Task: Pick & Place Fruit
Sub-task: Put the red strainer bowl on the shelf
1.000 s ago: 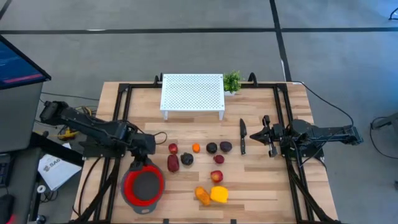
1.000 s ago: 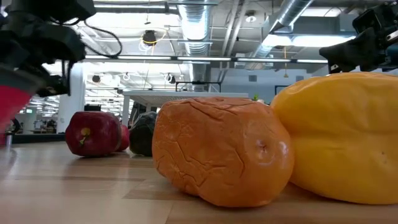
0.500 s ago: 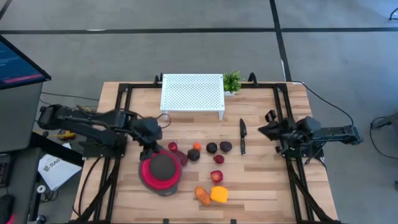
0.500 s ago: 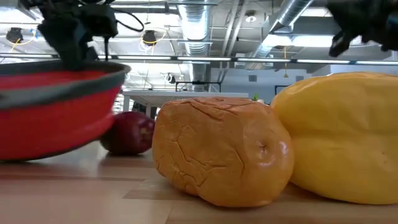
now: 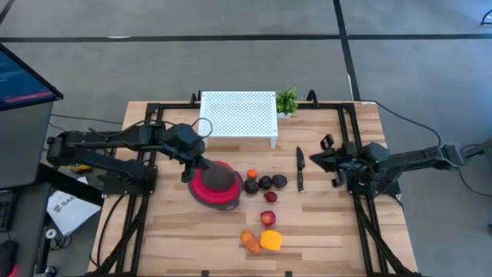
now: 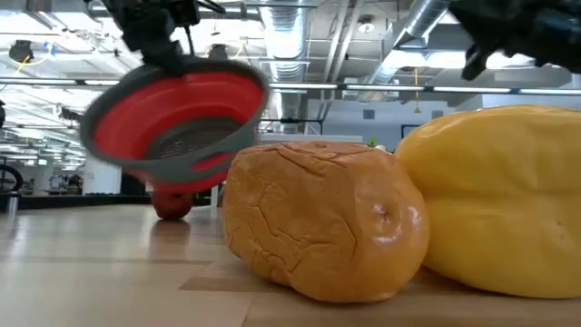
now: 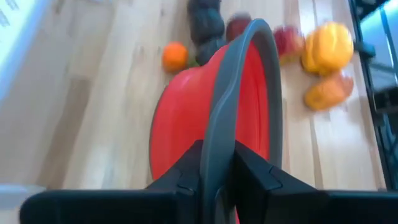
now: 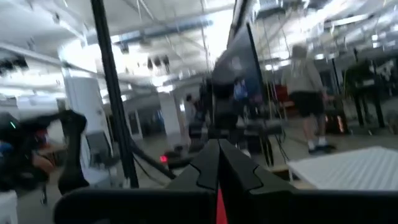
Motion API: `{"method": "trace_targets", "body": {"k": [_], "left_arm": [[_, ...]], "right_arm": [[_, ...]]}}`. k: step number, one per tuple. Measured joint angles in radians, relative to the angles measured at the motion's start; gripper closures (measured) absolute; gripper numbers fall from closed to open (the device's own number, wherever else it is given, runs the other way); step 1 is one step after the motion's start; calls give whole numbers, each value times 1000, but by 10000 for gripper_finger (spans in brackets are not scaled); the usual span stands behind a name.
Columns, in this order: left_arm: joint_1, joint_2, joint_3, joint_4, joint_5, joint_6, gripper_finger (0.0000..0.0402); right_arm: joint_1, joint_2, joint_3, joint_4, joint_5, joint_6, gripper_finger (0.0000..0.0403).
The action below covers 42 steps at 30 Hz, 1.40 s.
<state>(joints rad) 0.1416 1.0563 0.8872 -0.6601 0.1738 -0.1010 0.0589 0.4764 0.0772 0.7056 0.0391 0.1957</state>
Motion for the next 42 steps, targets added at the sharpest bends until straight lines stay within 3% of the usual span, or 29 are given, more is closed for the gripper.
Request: {"method": "trace_targets", "body": {"k": [4,8,12,15,19,22,24,28,36,42], "left_arm": [[29,12,1,77,0,-7,353],[53,30,1,145,-3,-12,350],[64,47,1,188,-53,-16,350],[63,54,1,205,-92,-38,348],[63,61,1,237,-117,-54,346],[63,63,1,263,-122,-57,345],[63,63,1,281,-122,-57,345],[63,63,1,302,-122,-57,344],[60,63,1,327,-121,-51,340],[53,58,4,446,-114,49,281]], "right_arm": [[-3,326,155,68,14,-55,399],[-16,601,387,-17,14,-157,359],[-31,806,685,-300,23,-212,285],[-32,940,927,-588,92,-232,224],[-4,1117,1217,-939,279,-295,164],[18,1233,1386,-1144,445,-330,154],[28,1297,1470,-1242,513,-352,161],[32,1388,1592,-1360,546,-364,209],[20,1407,1629,-1386,551,-309,383],[-12,1396,1624,-1490,474,-188,392]]}}
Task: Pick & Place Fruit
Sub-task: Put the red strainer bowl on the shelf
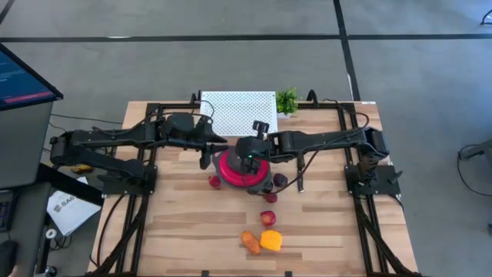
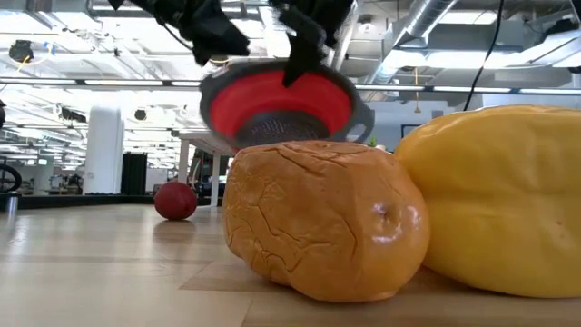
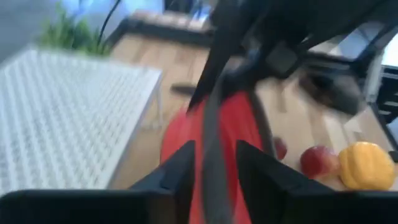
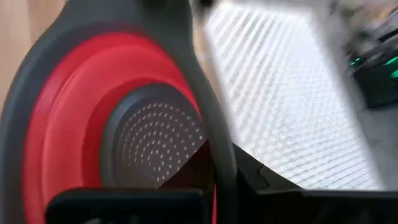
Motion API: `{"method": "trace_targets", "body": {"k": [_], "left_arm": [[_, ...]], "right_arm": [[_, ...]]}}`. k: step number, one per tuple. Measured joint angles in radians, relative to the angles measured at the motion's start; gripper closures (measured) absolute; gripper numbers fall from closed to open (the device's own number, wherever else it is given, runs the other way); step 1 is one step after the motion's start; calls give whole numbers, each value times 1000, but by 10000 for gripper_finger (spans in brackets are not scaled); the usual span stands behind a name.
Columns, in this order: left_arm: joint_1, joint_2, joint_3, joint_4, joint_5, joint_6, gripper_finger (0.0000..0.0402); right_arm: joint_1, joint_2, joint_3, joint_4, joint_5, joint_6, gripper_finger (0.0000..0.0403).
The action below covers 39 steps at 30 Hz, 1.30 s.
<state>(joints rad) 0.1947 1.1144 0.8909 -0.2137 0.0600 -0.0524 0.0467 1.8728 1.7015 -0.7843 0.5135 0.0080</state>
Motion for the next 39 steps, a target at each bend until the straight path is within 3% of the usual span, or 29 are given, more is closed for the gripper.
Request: {"method": "trace_targets", "body": {"k": [6,11,18,23,28,33,39], "left_arm": [[6,-76,-1,55,-9,103,189],[15,-209,-38,45,-41,127,149],[14,-369,-200,119,-61,121,152],[13,-408,-350,240,-60,75,166],[13,-410,-457,350,-53,33,177],[13,-408,-517,418,-53,12,183],[13,-408,-529,428,-53,10,181]], "right_arm": [[-37,-30,-1,-61,-49,105,390],[-97,-146,0,-57,-89,159,395],[-352,-245,3,-38,-311,228,396],[-581,-202,3,-12,-582,259,386],[-733,-125,1,-11,-803,282,385],[-812,-69,1,-3,-874,296,397],[-876,-50,1,9,-886,319,376]]}}
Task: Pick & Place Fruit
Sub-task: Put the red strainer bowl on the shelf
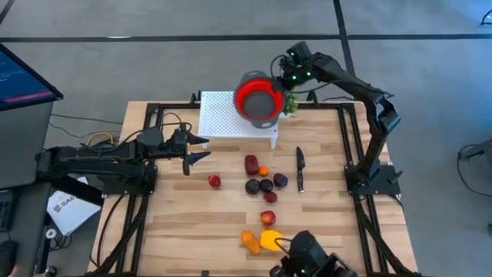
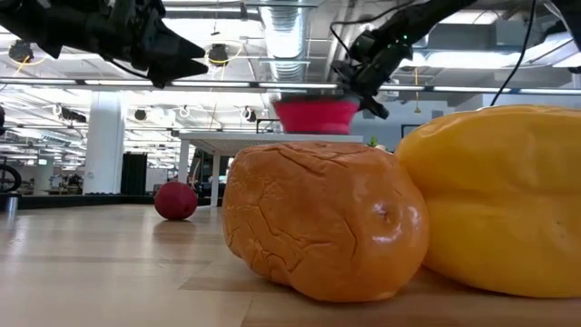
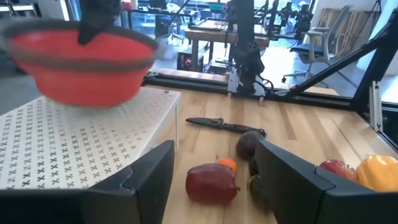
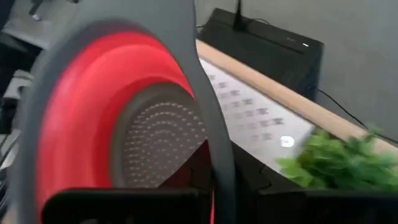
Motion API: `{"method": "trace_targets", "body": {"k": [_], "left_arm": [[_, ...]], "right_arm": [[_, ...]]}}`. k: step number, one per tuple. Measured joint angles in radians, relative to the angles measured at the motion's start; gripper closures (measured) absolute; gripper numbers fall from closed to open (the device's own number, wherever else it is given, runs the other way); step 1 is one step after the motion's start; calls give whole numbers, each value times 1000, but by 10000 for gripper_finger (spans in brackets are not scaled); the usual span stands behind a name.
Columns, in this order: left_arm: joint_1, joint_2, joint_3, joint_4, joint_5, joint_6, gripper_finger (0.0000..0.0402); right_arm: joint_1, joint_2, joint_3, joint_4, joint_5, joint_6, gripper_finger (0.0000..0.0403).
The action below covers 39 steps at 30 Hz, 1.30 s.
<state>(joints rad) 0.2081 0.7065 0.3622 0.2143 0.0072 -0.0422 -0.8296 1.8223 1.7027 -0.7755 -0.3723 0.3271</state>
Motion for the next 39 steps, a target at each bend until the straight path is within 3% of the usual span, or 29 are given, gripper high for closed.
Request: {"method": "trace_targets", "body": {"k": [10,28,39], "left_arm": [[0,0,0,4,0,0,185],[0,1,0,13,1,-19,188],[-1,1,0,13,1,-26,189]], "right_arm": [[-44,-1,0,14,6,15,393],[-44,-1,-46,84,6,52,384],[-29,65,-45,91,6,55,384]]}}
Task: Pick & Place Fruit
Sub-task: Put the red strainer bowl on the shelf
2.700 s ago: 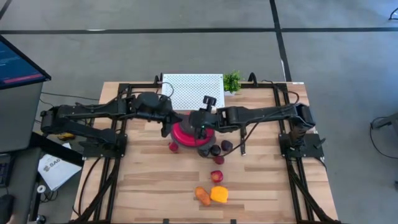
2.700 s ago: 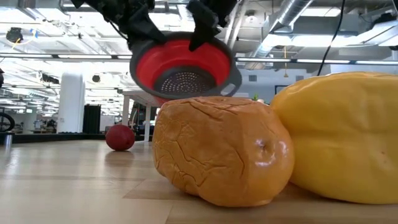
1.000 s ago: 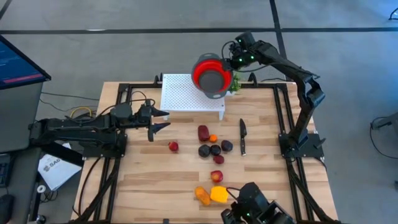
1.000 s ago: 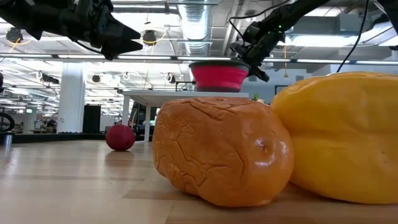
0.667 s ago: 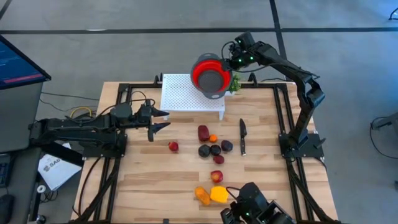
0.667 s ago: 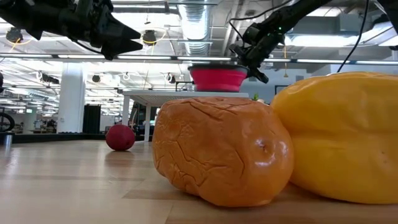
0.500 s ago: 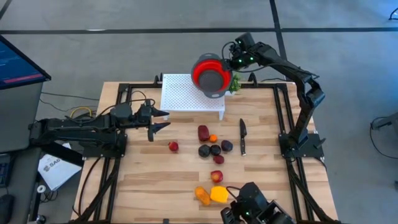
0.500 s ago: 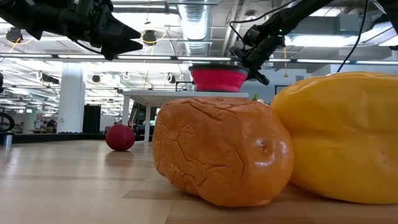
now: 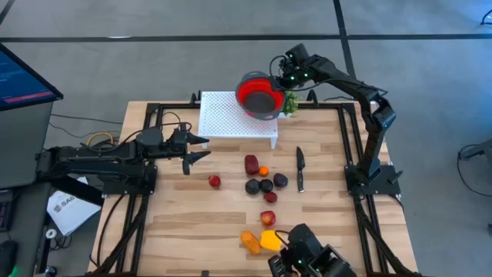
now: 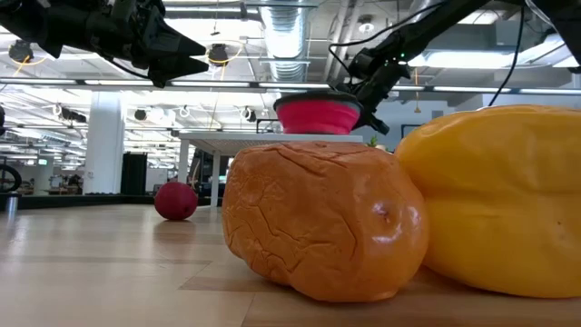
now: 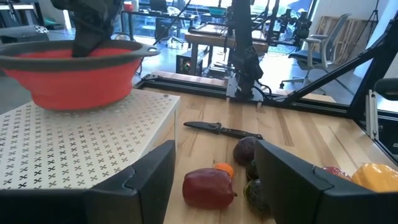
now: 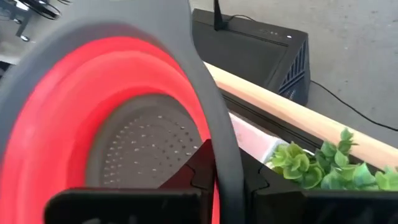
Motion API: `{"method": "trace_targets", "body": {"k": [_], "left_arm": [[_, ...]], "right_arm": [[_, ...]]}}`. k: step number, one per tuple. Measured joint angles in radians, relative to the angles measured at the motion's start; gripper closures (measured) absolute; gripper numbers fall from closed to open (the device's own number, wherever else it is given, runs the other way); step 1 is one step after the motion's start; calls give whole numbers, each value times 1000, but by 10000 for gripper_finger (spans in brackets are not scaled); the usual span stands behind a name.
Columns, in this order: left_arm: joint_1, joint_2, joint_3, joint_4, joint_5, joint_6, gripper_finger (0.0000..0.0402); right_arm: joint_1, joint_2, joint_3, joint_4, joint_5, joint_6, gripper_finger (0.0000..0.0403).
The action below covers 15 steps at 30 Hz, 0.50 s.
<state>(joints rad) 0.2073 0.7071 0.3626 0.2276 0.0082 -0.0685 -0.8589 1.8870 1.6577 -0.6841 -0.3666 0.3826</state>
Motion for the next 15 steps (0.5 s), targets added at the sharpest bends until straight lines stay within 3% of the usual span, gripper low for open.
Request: {"method": "trace_targets", "body": {"k": [6,15], "left_arm": [[0,0,0,-1,0,0,189],[0,0,0,-2,0,1,189]], "right_arm": [[1,-8,3,41,3,-10,366],[1,-9,39,54,9,-67,297]]}}
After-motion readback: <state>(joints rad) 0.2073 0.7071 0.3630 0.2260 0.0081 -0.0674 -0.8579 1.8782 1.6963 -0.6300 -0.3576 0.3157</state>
